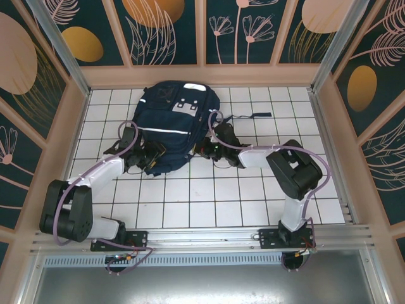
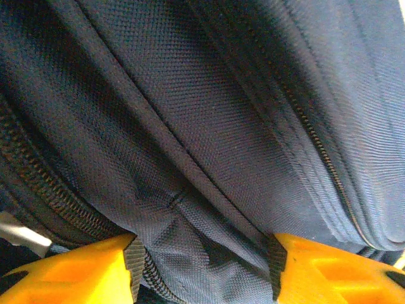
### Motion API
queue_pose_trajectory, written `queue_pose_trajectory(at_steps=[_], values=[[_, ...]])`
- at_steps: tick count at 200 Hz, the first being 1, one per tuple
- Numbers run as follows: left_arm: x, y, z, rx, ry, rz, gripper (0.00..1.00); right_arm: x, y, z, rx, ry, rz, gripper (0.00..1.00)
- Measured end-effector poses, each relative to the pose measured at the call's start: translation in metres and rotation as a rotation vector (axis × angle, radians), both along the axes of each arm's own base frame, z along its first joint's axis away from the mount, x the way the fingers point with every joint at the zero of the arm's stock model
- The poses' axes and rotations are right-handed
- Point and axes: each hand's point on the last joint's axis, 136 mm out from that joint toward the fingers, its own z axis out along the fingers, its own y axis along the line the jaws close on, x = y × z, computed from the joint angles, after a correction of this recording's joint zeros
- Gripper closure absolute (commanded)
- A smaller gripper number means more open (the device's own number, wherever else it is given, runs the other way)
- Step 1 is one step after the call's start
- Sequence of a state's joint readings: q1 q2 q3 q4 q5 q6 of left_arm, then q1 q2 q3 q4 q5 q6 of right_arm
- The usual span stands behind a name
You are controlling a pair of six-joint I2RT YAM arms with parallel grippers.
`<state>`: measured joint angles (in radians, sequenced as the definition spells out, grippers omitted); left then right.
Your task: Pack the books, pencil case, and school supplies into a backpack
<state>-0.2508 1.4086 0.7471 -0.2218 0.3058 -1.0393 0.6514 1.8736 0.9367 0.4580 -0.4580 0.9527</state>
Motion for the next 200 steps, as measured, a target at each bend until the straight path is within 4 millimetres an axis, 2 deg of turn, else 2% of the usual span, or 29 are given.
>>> queue_pose_trajectory(at_steps=[39,72,85,111,137,149,200], values=[[0.005,-0.001,-0.002,0.019,-0.007,-0.026,0.48,0.016,0.024,-0.017,0.093,0.066,0.013,1.0],[0.007,0.002,-0.002,0.033,-0.02,-0.023,0.48,0.024,0.045,-0.016,0.09,0.075,0.036,1.0],[0.007,0.002,-0.002,0.035,-0.021,-0.02,0.48,0.025,0.045,-0.017,0.077,0.079,0.031,0.85],[0.007,0.002,-0.002,0.034,-0.021,-0.022,0.46,0.023,0.039,-0.024,0.027,0.08,0.029,0.72],[0.007,0.001,-0.001,0.03,-0.021,-0.025,0.44,0.014,0.023,-0.017,-0.05,0.052,0.023,0.65],[0.007,0.001,0.0,0.028,-0.022,-0.026,0.44,0.01,0.014,-0.01,-0.087,0.033,0.021,0.6],[0.0,-0.001,0.012,0.01,-0.02,-0.032,0.44,0.002,-0.01,0.037,-0.19,-0.143,0.06,0.58]])
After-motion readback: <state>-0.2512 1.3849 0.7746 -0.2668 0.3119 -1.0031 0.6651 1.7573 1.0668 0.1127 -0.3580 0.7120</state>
